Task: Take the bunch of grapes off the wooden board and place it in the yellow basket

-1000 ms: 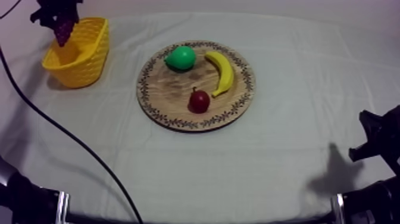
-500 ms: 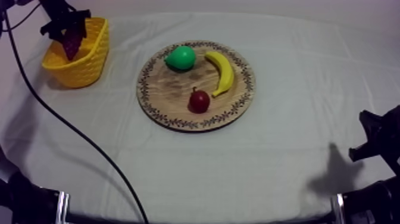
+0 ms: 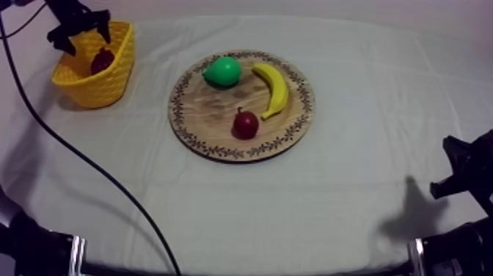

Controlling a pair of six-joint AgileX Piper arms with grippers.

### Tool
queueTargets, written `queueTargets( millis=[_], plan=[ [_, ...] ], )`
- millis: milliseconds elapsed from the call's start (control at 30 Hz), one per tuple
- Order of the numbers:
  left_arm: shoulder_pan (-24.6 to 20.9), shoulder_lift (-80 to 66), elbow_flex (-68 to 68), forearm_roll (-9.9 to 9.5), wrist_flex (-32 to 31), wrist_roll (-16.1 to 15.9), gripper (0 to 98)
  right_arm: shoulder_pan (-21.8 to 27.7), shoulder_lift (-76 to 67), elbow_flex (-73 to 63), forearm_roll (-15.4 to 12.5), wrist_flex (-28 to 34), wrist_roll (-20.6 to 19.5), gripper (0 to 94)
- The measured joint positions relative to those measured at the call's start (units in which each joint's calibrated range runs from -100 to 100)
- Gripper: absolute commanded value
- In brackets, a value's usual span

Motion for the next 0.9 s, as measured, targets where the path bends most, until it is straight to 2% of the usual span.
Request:
queueTargets(
  millis=[467,700,900],
  plan=[
    [1.6,-21.3,17.3,-0.75,-6.0,0.8,77.0,0.0,0.0,0.0,0.0,0.0,0.0,0.3],
    [2.1,-36.8,31.0,-0.91,-10.3,2.6,60.6,0.0,0.0,0.0,0.0,0.0,0.0,0.3],
    [2.3,-50.6,43.5,-0.57,-15.3,2.4,46.9,0.0,0.0,0.0,0.0,0.0,0.0,0.3]
  ],
)
